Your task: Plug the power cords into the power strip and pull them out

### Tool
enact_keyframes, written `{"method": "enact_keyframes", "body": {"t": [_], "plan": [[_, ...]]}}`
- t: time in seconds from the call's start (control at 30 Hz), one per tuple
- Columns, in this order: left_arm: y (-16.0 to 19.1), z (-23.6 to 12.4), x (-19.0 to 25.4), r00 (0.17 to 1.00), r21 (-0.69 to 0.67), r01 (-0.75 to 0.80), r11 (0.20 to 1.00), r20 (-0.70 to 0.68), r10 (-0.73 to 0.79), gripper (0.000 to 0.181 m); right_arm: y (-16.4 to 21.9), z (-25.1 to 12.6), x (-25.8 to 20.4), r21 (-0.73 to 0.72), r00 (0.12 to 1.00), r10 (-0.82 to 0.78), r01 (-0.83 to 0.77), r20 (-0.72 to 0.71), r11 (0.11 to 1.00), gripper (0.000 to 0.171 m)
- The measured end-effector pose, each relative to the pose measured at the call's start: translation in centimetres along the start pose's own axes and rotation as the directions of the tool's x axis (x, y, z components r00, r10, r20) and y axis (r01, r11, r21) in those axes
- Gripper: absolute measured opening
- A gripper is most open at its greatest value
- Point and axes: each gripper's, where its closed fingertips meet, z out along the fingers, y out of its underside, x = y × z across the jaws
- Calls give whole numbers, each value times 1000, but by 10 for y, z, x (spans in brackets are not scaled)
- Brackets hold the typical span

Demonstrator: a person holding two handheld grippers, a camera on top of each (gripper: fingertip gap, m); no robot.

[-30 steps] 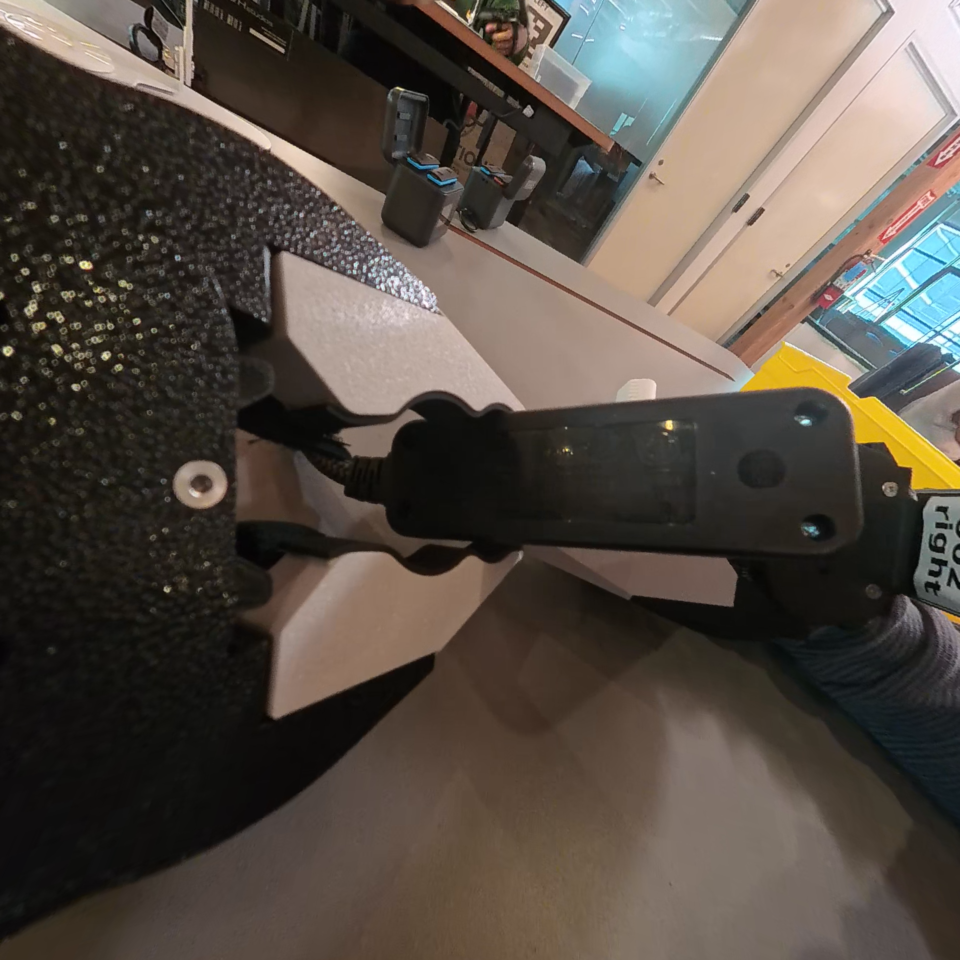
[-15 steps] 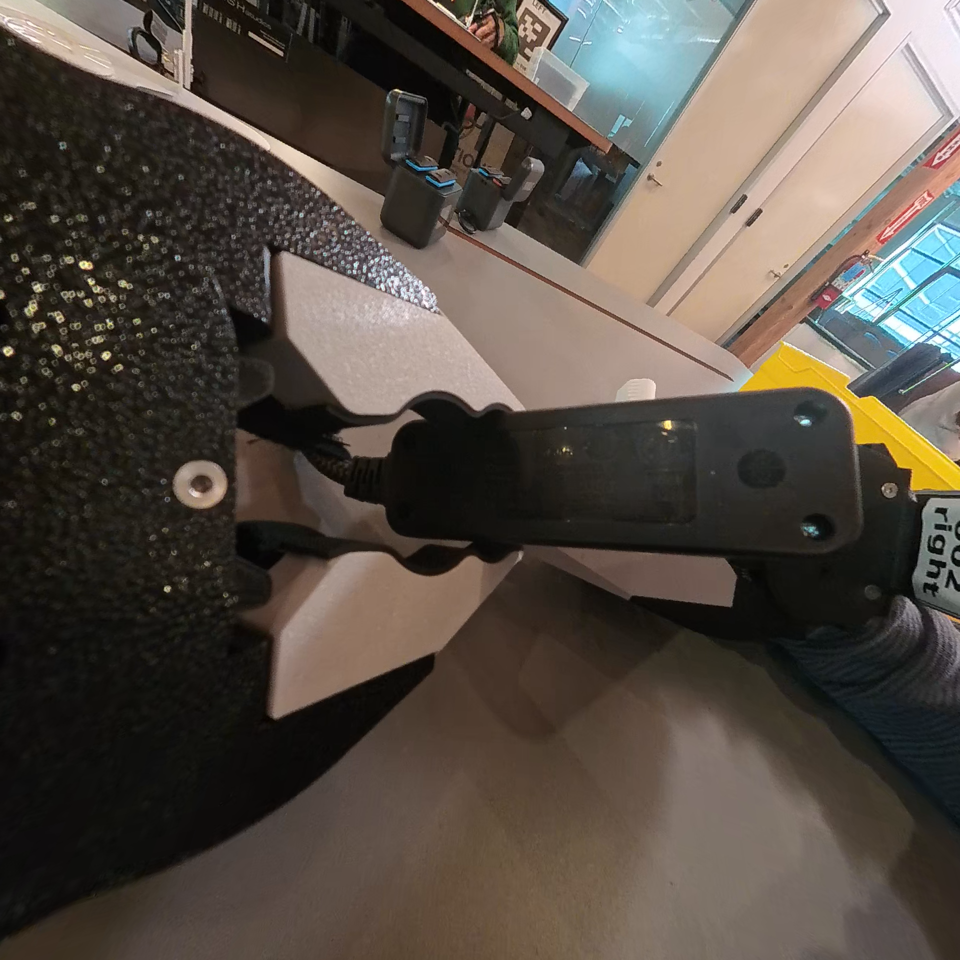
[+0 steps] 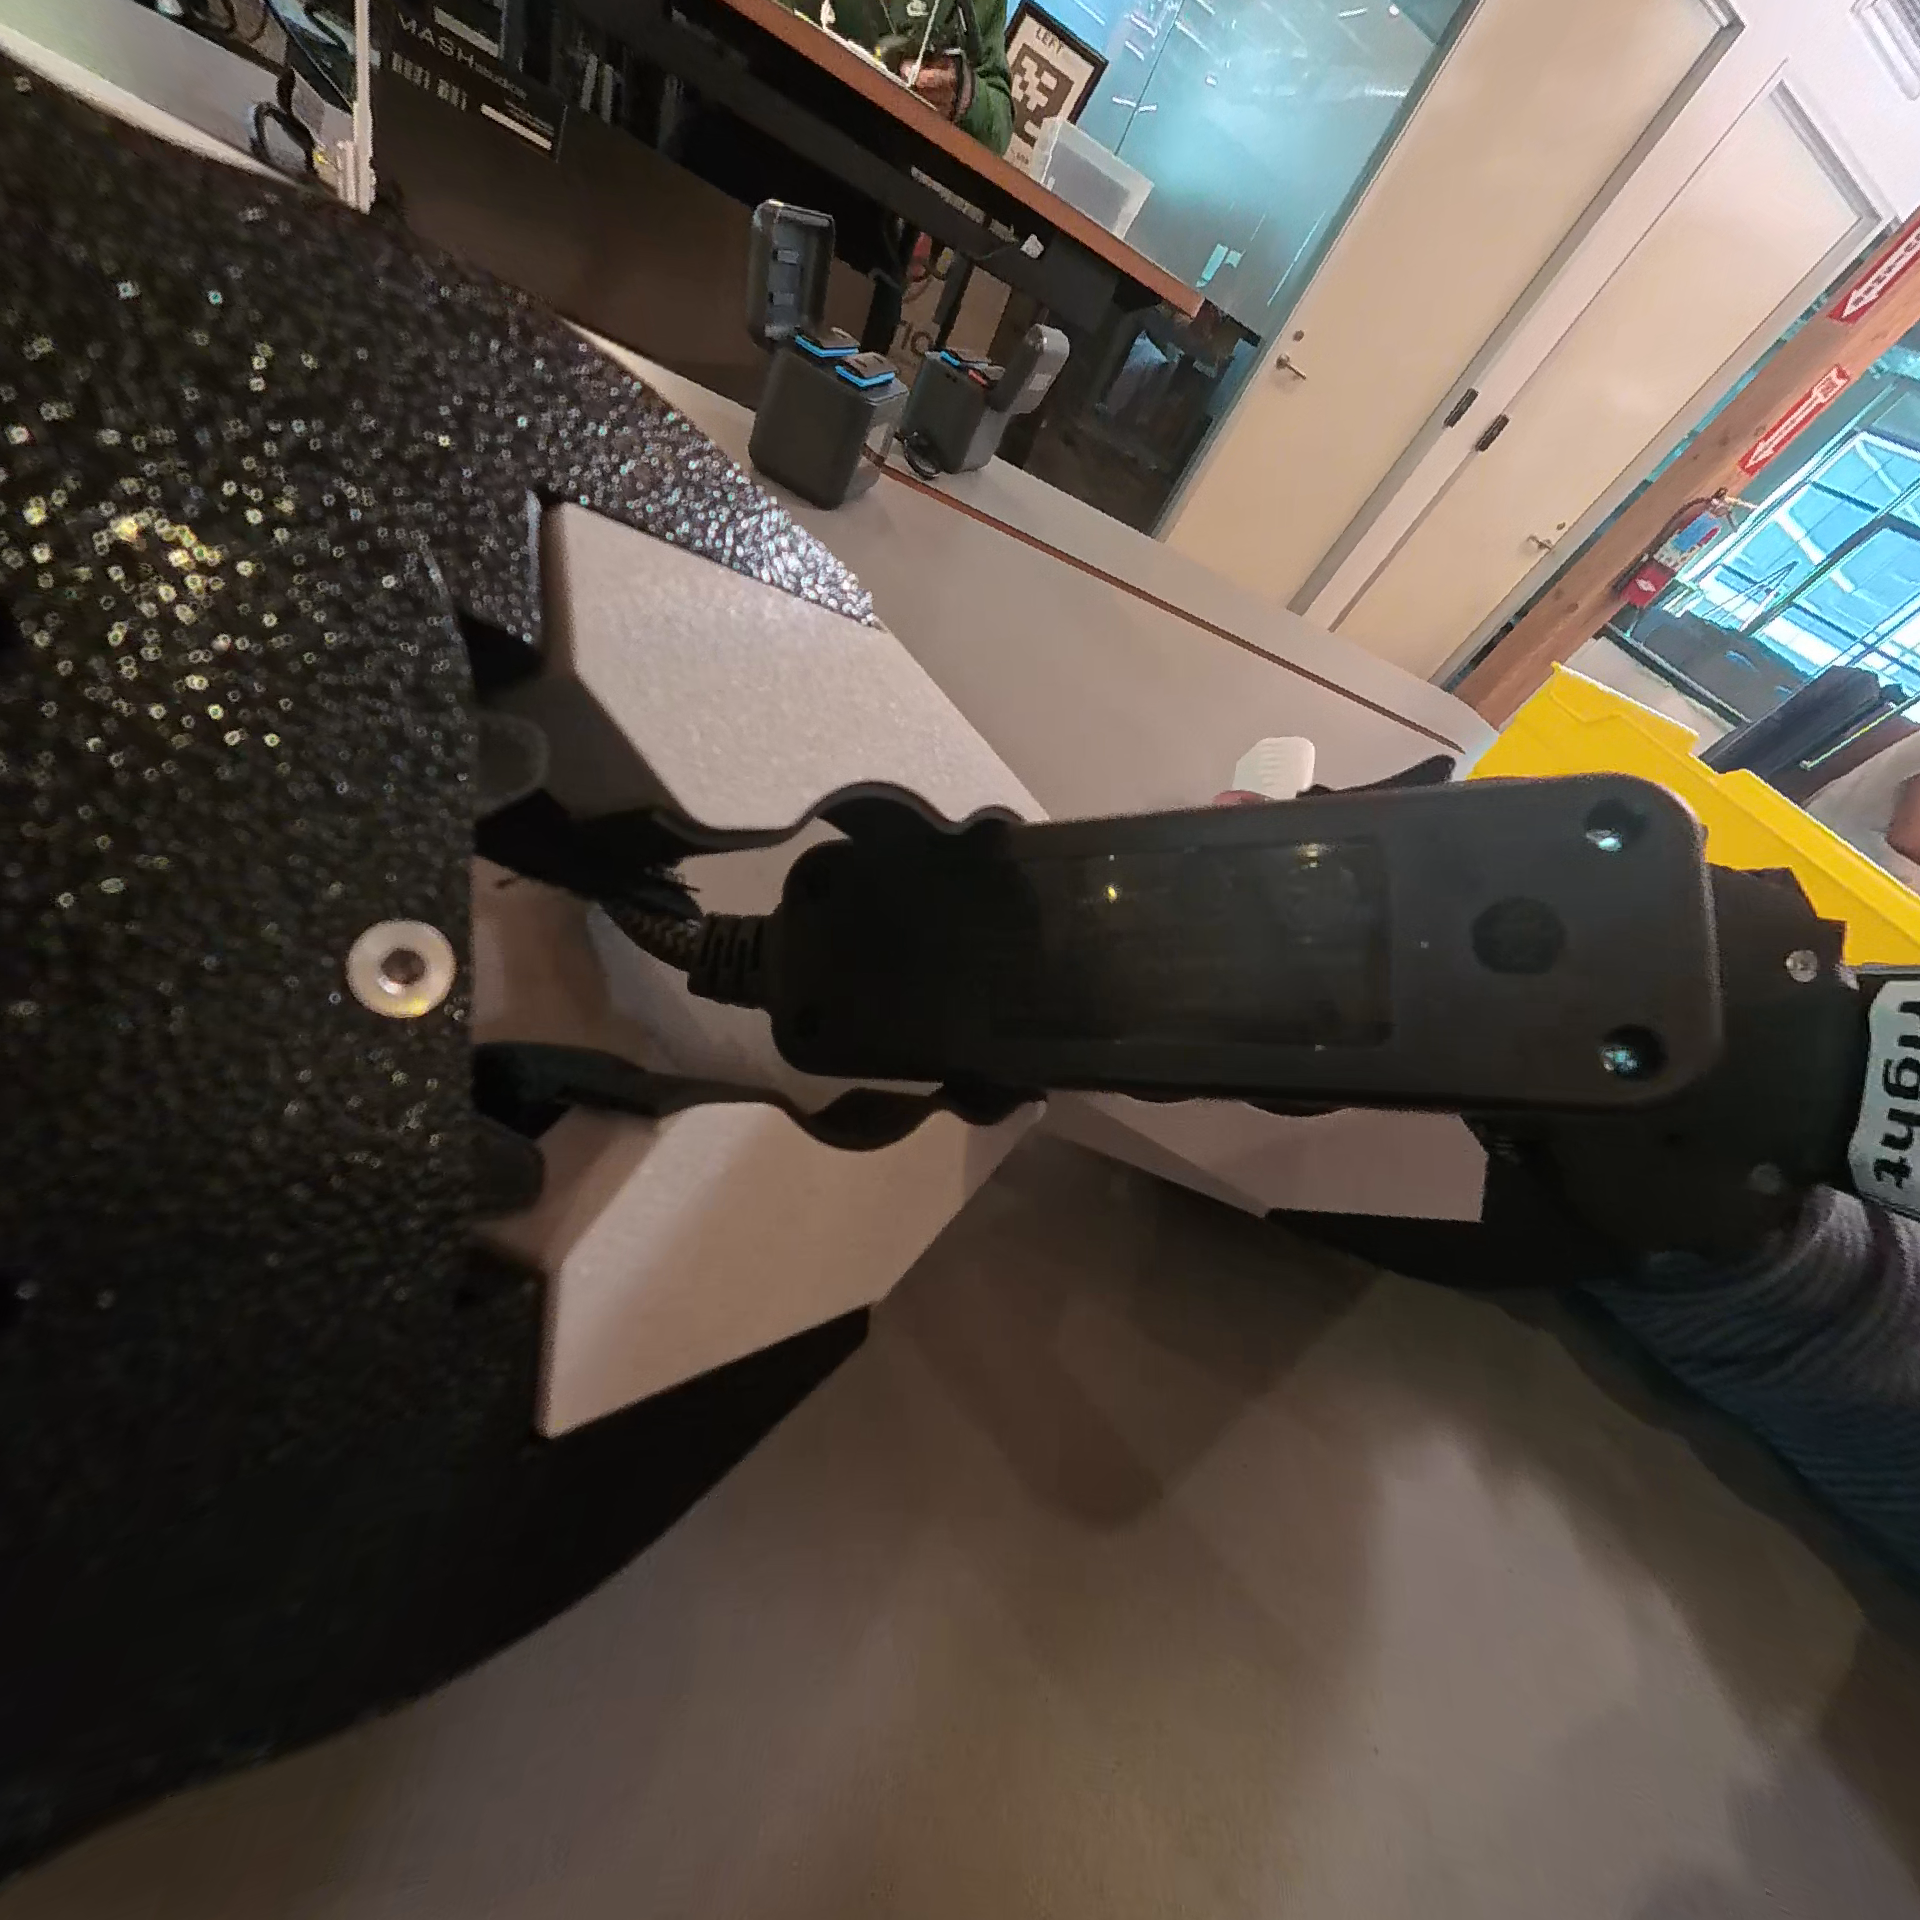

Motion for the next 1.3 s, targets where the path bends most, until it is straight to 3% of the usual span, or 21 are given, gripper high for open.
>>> {"method": "enact_keyframes", "body": {"t": [0.33,0.5,0.67,0.73,0.8,0.83,0.93,1.1,1.2,1.3], "plan": [[3,-2,3,998,-31,-62,998,-10,61,43,1,1,-3,-6,996,-90,90,-27,996,27],[12,-16,1,983,-114,-177,978,36,182,46,0,1,-3,5,992,-119,119,-43,993,27],[18,-29,0,990,-167,-130,977,40,138,42,0,1,-3,8,990,-133,134,-51,991,27],[13,-27,-6,993,-170,-71,983,83,86,74,0,1,-3,1,986,-158,159,-59,987,28],[11,-19,1,999,-213,-18,977,29,24,101,0,1,-4,-13,978,-199,199,-68,980,28],[11,-15,3,1000,-239,-9,971,15,13,101,0,2,-5,-21,972,-224,223,-73,975,28],[4,-8,11,994,-274,-99,957,-69,83,95,1,2,-7,-42,955,-284,281,-86,959,29],[8,0,12,971,-362,-238,901,-92,219,56,1,2,-7,-70,931,-351,346,-101,936,31],[14,3,7,946,-431,-309,848,-48,320,52,1,2,-8,-93,905,-410,401,-110,911,31],[13,3,7,945,-437,-300,848,-12,328,52,0,1,-9,-97,896,-430,421,-113,902,32]]}}
